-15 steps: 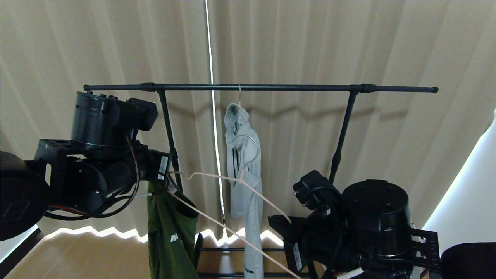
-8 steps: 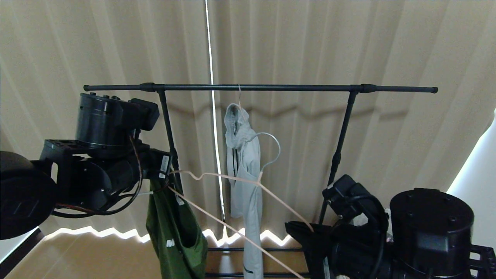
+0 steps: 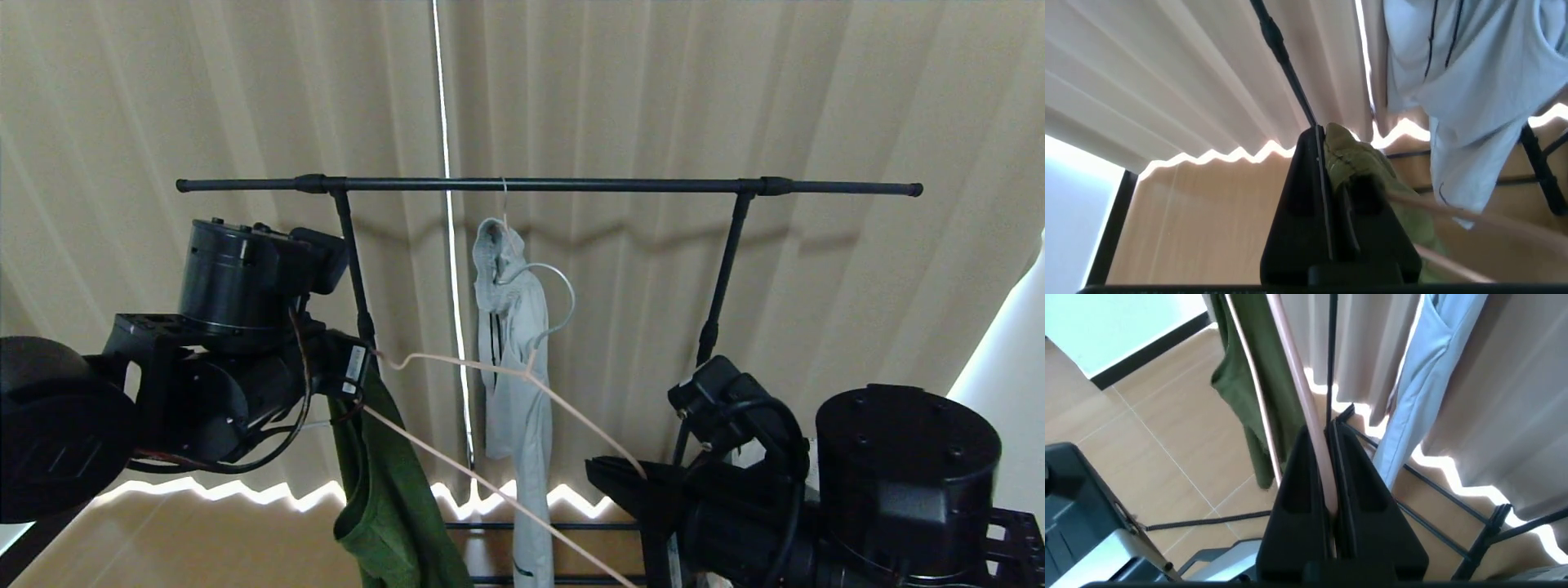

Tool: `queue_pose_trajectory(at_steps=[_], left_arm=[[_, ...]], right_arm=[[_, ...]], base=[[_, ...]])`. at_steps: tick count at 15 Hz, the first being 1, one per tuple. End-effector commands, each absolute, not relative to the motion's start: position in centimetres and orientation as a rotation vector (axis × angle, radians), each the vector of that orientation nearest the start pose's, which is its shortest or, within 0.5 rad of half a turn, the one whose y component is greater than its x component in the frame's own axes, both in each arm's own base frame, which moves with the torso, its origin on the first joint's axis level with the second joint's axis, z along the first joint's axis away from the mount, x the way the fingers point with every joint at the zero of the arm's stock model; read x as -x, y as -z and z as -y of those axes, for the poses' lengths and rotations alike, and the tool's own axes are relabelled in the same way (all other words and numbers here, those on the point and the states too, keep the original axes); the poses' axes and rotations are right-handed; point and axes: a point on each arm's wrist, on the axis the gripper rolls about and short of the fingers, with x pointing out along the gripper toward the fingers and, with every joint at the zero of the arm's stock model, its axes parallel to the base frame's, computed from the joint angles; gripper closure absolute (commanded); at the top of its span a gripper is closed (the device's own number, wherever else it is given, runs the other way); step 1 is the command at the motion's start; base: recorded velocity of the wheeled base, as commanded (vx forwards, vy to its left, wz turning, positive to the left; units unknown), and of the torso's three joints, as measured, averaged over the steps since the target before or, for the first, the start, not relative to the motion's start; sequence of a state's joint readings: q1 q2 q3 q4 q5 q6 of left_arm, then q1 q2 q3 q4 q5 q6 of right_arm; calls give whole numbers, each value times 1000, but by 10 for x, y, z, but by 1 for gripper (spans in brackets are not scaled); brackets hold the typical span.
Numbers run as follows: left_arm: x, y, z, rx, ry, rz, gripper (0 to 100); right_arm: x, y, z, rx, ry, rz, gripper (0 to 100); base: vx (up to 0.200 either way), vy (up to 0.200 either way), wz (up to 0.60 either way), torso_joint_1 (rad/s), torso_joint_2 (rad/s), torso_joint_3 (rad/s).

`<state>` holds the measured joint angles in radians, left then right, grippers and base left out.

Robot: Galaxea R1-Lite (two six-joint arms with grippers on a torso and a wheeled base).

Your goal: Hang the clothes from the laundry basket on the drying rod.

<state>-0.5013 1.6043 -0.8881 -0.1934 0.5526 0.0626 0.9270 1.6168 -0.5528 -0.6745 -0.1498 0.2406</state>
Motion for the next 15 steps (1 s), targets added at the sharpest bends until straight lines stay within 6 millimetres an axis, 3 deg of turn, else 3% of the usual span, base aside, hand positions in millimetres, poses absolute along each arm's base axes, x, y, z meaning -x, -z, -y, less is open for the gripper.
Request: queue_pose_trajectory(at_steps=[1, 10, 15], left_arm=[[-245, -195, 121, -321, -37, -447, 100], [-238, -198, 114, -313, -46, -437, 100], [-222, -206, 129, -305, 25, -399, 100]], right_arm=[[-170, -135, -213, -7, -694, -460, 100], [-179, -133, -211, -7, -647, -459, 100], [-192, -125, -225, 0, -644, -475, 100]], base=[[0, 0, 0, 0, 0, 0], [0, 0, 0, 0, 0, 0], [0, 0, 0, 0, 0, 0]])
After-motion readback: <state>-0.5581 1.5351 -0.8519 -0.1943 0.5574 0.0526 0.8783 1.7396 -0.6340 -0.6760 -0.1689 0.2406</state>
